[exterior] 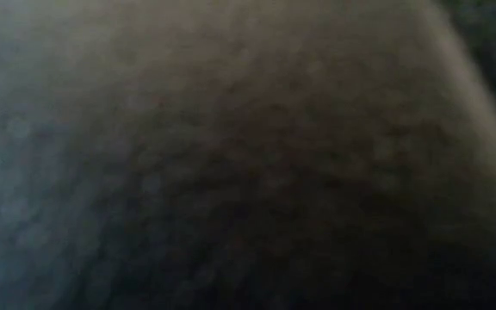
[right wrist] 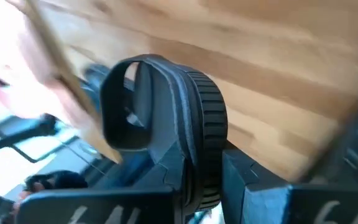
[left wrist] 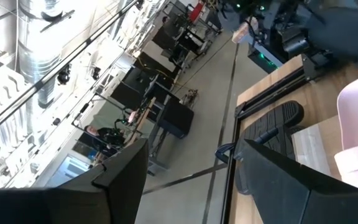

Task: Pick and place slides into the shelf
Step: Put the black slipper under the shelf

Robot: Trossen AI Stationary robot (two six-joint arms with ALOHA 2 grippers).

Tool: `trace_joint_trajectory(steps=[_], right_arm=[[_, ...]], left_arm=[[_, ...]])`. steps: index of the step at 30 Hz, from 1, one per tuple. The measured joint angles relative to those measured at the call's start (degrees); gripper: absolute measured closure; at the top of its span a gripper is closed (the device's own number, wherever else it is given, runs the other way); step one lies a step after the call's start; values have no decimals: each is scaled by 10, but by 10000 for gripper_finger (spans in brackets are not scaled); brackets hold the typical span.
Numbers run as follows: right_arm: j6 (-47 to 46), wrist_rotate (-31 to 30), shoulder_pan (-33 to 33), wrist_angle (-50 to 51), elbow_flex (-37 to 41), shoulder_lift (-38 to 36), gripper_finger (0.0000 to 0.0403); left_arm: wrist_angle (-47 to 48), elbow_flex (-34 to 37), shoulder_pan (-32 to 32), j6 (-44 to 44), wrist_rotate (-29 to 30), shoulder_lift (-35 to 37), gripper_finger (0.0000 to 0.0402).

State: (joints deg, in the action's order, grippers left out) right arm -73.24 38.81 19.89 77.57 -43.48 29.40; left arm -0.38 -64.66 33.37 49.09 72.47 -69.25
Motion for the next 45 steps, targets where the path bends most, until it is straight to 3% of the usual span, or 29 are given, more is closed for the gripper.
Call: trace_joint_trajectory(steps=[5,10,17,27,33,39,45], right_arm=[[-91,-102,-60,-113,5,19,373],[-120,-150,-152,-103,7,78,373],[-216,-216,-288,-236,7,155,373],[-426,-421,-492,-323,7,226,373],[-532,-535,-607,-385,6,322,373],[-540,-622,-646,-487,6,447,373],[-542,-673,-668,-585,6,557,373]], left_arm=[[0,0,0,0,0,0,158],[0,0,0,0,0,0,158],[1,0,0,0,0,0,158],[2,0,0,1,-5,0,158],[3,0,0,1,-5,0,158],[3,0,0,1,-10,0,158],[3,0,0,-1,-15,0,158]])
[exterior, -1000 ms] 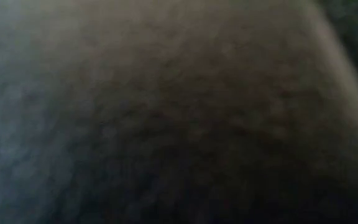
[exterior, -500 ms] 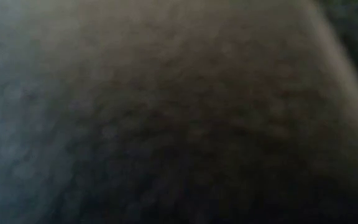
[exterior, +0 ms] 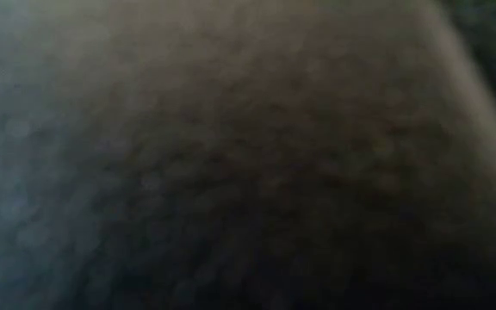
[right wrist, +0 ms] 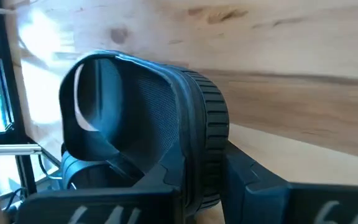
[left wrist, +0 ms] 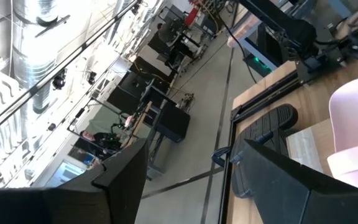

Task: Pick and place slides into the shelf
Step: Put the black slipper under the shelf

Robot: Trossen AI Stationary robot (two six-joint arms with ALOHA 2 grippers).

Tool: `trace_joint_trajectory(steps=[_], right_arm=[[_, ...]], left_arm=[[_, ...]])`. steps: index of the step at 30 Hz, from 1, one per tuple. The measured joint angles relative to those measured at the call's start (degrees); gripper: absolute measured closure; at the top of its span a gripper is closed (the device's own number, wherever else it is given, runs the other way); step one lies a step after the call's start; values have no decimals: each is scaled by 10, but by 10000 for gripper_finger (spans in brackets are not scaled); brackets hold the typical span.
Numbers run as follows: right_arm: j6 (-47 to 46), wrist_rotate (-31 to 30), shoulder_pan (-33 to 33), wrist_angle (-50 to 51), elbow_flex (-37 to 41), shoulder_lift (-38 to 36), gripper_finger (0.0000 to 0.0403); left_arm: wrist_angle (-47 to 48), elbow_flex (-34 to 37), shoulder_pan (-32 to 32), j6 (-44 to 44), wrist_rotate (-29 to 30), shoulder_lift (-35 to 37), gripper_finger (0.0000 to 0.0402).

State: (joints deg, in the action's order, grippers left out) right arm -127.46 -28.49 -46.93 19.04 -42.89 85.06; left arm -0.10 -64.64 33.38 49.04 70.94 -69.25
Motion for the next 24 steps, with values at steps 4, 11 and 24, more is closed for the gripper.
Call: trace_joint_trajectory(steps=[4,11,24], right_arm=[[0,-32,-13,-65,0,52,373],[2,-38,-20,-154,0,114,373],[12,-26,-26,-195,0,125,377]], left_arm=[[0,0,0,-4,0,0,158],[0,0,0,-18,0,0,158],[0,0,0,-34,3,0,158]])
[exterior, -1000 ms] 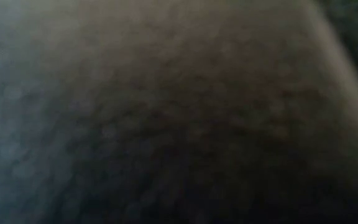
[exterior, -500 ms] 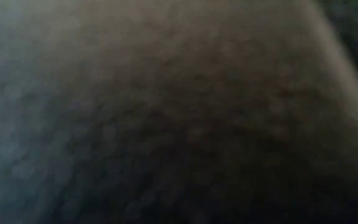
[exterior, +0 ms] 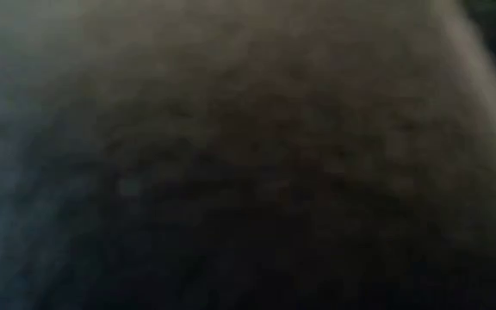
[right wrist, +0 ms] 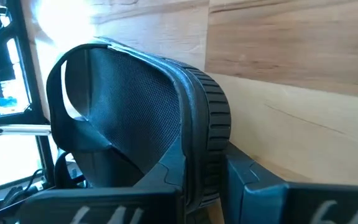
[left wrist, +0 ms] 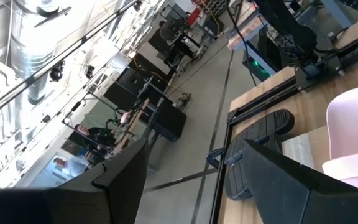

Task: Pick and place slides into the shelf
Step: Put the black slipper under the shelf

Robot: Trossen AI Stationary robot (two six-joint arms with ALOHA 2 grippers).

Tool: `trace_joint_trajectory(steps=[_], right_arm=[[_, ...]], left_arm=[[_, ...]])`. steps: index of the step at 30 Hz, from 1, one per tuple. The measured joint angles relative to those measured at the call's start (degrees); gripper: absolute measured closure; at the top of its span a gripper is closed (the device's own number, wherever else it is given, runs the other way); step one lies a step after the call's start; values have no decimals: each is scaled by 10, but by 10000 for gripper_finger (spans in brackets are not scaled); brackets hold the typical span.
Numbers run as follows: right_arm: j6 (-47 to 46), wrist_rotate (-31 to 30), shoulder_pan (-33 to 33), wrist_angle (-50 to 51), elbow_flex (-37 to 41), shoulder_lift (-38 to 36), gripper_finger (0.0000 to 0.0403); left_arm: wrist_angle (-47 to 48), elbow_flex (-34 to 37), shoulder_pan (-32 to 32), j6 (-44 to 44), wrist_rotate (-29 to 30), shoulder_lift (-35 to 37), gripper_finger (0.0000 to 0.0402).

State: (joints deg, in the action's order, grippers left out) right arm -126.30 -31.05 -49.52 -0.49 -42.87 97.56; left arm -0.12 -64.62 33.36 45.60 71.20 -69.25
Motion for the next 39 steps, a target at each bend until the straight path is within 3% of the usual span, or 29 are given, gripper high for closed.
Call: trace_joint_trajectory(steps=[7,14,22,39], right_arm=[[-7,11,0,-2,-1,0,375],[4,56,0,-1,-2,0,314],[9,53,-1,20,-2,0,264],[-11,28,-22,82,-2,-30,255]], left_arm=[[0,0,0,-10,4,0,158],[0,0,0,-10,3,0,158],[0,0,0,-10,3,0,158],[0,0,0,-10,3,0,158]])
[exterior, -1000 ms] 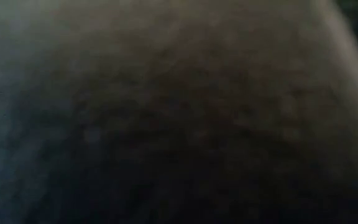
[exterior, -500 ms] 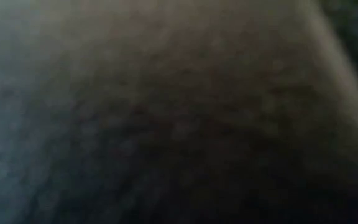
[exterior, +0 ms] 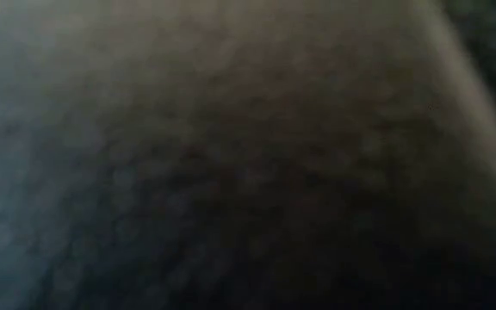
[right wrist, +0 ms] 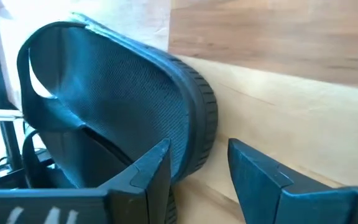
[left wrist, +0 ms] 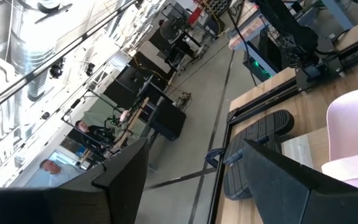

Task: Pick and place slides into the shelf
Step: Put the black slipper under the shelf

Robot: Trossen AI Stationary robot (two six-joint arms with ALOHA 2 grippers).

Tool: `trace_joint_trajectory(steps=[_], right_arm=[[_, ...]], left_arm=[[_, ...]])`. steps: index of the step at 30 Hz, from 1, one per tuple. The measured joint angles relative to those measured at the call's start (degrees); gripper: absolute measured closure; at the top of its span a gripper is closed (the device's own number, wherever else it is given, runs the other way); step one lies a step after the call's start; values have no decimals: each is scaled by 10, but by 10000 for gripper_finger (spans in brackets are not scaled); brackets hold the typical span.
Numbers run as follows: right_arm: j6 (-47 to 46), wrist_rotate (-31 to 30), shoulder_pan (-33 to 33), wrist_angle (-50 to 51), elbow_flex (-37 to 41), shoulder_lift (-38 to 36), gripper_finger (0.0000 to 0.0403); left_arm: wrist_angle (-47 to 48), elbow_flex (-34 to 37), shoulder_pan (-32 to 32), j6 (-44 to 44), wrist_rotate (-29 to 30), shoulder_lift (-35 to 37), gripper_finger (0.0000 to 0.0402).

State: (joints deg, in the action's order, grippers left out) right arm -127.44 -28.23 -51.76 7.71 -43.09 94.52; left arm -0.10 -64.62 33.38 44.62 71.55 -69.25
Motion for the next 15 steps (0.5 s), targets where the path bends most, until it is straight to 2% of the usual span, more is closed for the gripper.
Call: trace_joint_trajectory(steps=[6,10,13,15], right_arm=[[4,-11,-13,59,-3,-37,258],[33,8,-28,206,-39,-77,265],[109,18,-36,318,-73,-89,275],[195,17,-36,342,-83,-87,286]], left_arm=[[0,0,0,0,0,0,158],[0,0,0,0,0,0,158],[0,0,0,0,0,0,158],[0,0,0,0,0,0,158]])
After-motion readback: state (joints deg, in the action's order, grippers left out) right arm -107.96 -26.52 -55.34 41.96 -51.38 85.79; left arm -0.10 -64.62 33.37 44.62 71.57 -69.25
